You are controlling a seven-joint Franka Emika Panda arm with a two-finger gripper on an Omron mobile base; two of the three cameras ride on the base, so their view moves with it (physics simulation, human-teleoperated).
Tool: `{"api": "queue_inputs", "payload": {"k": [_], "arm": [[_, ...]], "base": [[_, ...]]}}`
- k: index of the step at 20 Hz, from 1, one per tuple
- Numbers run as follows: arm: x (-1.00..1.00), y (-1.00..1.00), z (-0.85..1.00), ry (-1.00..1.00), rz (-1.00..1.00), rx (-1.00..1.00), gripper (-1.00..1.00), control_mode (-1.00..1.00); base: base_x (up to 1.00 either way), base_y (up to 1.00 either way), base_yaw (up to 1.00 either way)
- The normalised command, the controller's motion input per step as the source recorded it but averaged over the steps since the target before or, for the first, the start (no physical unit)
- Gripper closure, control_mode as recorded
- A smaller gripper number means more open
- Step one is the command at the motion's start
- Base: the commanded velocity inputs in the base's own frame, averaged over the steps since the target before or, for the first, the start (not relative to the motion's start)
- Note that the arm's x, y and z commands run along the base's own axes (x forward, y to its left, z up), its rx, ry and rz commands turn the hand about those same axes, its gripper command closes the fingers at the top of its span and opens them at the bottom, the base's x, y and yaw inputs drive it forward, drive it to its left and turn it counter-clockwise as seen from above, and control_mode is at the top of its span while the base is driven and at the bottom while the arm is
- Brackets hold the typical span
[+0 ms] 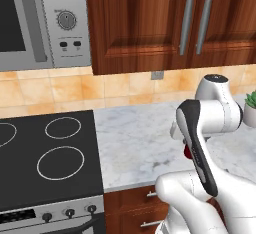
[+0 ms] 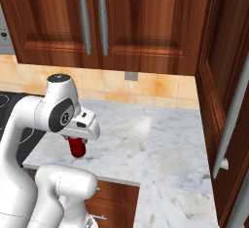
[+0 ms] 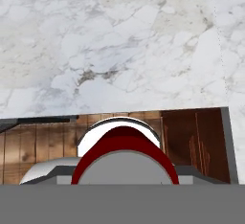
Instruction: Four empty soda cans are scattered around the kitchen. Gather all the cans and cluster them next to the stove for recycling.
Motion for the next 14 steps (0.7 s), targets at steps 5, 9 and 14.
{"api": "queue_inputs", "payload": {"k": [5,9,14], "arm": [[0.00,0.00,0.00,0.00,0.00,0.00,1.00,-1.00],[0.00,0.00,0.00,0.00,0.00,0.00,1.00,1.00],[0.00,0.00,0.00,0.00,0.00,0.00,1.00,1.00]], "base": [[0.00,0.00,0.00],[-0.32,0.26,0.01],[-0.70,1.00,0.11]]}}
